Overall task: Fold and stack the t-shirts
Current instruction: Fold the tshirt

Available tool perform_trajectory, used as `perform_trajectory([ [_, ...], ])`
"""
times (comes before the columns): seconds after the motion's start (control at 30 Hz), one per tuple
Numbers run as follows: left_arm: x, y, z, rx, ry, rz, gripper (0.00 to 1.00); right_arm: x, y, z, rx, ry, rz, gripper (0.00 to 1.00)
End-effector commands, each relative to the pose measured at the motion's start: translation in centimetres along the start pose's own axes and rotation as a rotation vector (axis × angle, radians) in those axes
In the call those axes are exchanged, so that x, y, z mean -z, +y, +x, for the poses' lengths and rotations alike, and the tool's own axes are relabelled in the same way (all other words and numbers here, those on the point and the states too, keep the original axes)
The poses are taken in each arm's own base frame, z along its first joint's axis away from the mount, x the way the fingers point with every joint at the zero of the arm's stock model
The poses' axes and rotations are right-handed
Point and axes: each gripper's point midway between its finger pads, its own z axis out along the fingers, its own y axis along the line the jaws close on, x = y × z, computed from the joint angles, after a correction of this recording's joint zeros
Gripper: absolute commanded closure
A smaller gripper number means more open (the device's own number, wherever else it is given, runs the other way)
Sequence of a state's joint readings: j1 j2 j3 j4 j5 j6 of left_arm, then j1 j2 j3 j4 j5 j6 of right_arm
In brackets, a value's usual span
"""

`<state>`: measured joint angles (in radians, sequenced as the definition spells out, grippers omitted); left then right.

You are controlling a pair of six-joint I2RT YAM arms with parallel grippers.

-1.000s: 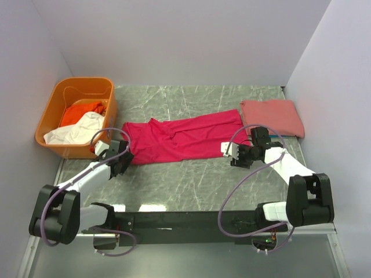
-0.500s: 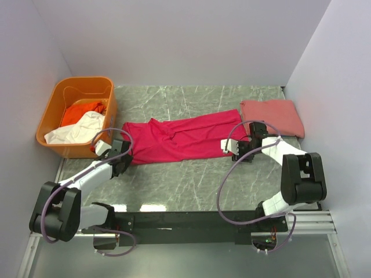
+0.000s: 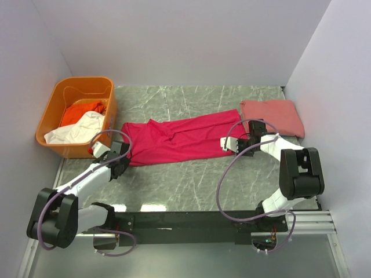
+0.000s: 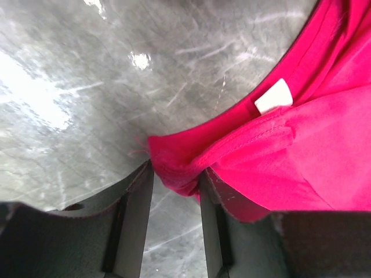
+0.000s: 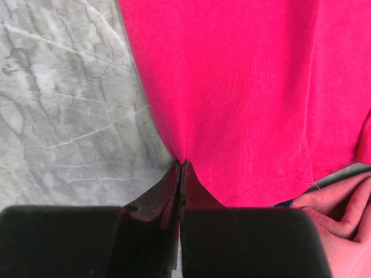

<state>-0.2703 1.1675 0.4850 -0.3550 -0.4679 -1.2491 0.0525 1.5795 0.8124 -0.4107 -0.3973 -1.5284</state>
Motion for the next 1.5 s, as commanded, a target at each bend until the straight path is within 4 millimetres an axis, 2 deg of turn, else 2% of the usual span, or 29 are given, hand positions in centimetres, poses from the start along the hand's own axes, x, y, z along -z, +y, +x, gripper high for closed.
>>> perform_trajectory([
  [0.0, 0.6, 0.0, -2.4, 0.017, -0.107, 0.002, 0.58, 0.9, 1.2, 0.7, -0.01, 0.018, -0.022, 1.0],
  [0.03, 0.7, 0.2, -2.5, 0.015, -0.109, 0.003, 0.58, 1.1, 2.6, 0.7, -0.02, 0.012, -0.056, 1.0],
  [0.1, 1.2, 0.3, -2.6, 0.013, -0.11, 0.019, 0.58, 2.3, 3.3, 0.3, 0.006, -0.004, -0.047, 1.0],
  [0.2, 1.7, 0.6, -2.3, 0.008, -0.096, 0.044, 0.59, 3.6, 7.0, 0.2, 0.026, 0.001, -0.108, 1.0],
  [0.23, 1.7, 0.8, -2.2, 0.008, -0.09, 0.045, 0.59, 3.9, 8.5, 1.0, -0.004, 0.015, -0.123, 1.0],
  [0.3, 1.9, 1.1, -1.7, 0.009, -0.067, 0.049, 0.6, 5.1, 9.5, 1.1, 0.024, 0.031, -0.101, 1.0],
  [0.33, 2.0, 1.2, -1.5, 0.013, -0.057, 0.049, 0.6, 5.1, 11.4, 1.2, 0.014, 0.032, -0.139, 1.0],
  [0.37, 2.2, 1.3, -1.2, 0.013, -0.044, 0.055, 0.61, 5.9, 11.5, 1.3, 0.03, 0.048, -0.109, 1.0],
  [0.63, 4.1, 1.2, 0.0, -0.009, 0.047, 0.134, 0.62, 8.1, 17.6, 0.6, 0.026, 0.055, -0.234, 1.0],
  [0.67, 4.7, 0.7, -0.3, -0.008, 0.043, 0.166, 0.62, 8.2, 17.5, 0.6, -0.001, 0.059, -0.217, 1.0],
  [0.73, 5.6, -0.1, -0.8, -0.047, 0.034, 0.225, 0.6, 8.2, 16.4, 0.6, -0.042, 0.064, -0.159, 0.84],
  [0.8, 7.4, -1.9, -1.0, -0.065, 0.043, 0.353, 0.53, 8.6, 14.9, 0.3, -0.133, 0.06, -0.08, 0.6],
  [0.83, 8.8, -3.7, -1.7, -0.098, 0.016, 0.469, 0.49, 9.3, 13.7, -0.5, -0.171, 0.03, -0.034, 0.55],
  [0.9, 10.9, -6.0, -1.3, -0.158, 0.044, 0.632, 0.37, 10.0, 12.1, -1.5, -0.215, -0.009, 0.022, 0.5],
  [0.93, 12.0, -7.9, -1.8, -0.228, 0.002, 0.739, 0.32, 10.9, 10.2, -2.3, -0.262, -0.037, 0.08, 0.46],
  [1.0, 13.4, -10.1, -2.1, -0.292, 0.016, 0.811, 0.25, 11.6, 8.1, -3.8, -0.314, -0.118, 0.133, 0.44],
  [1.03, 11.6, -10.6, -1.1, -0.384, 0.057, 0.761, 0.24, 12.2, 6.5, -4.7, -0.354, -0.158, 0.156, 0.43],
  [1.07, 12.9, -13.0, -2.0, -0.42, 0.061, 0.795, 0.24, 12.4, 5.7, -6.0, -0.374, -0.232, 0.158, 0.43],
  [1.1, 12.3, -13.9, -2.0, -0.458, 0.082, 0.771, 0.25, 13.2, 3.9, -7.0, -0.384, -0.277, 0.194, 0.43],
  [1.13, 9.6, -14.3, -0.8, -0.546, 0.135, 0.704, 0.27, 13.0, 3.4, -7.6, -0.452, -0.32, 0.169, 0.43],
  [1.17, 10.1, -16.3, -1.7, -0.569, 0.129, 0.713, 0.3, 13.1, 2.7, -8.3, -0.479, -0.355, 0.164, 0.43],
  [1.2, 9.2, -17.0, -2.0, -0.593, 0.126, 0.683, 0.31, 13.9, 1.5, -9.6, -0.483, -0.419, 0.167, 0.43],
  [1.23, 6.7, -17.0, -1.1, -0.649, 0.159, 0.623, 0.31, 13.6, 1.2, -9.8, -0.547, -0.44, 0.138, 0.43],
  [1.27, 6.7, -18.6, -2.0, -0.662, 0.143, 0.616, 0.33, 13.8, 0.6, -10.1, -0.563, -0.455, 0.136, 0.44],
  [1.3, 5.7, -18.9, -2.4, -0.68, 0.132, 0.575, 0.35, 14.1, 0.2, -10.6, -0.561, -0.48, 0.131, 0.44],
  [1.33, 3.5, -18.7, -1.5, -0.723, 0.166, 0.524, 0.36, 14.0, 0.0, -10.6, -0.582, -0.484, 0.129, 0.44],
  [1.37, 3.3, -20.3, -2.2, -0.725, 0.153, 0.529, 0.4, 14.0, -0.3, -10.5, -0.586, -0.487, 0.14, 0.44],
  [1.43, 0.6, -19.8, -0.7, -0.771, 0.227, 0.453, 0.46, 13.8, -0.6, -10.1, -0.596, -0.477, 0.168, 0.45],
  [1.47, 0.5, -21.1, -1.2, -0.77, 0.222, 0.457, 0.54, 13.6, -0.6, -10.0, -0.599, -0.472, 0.174, 0.45],
])
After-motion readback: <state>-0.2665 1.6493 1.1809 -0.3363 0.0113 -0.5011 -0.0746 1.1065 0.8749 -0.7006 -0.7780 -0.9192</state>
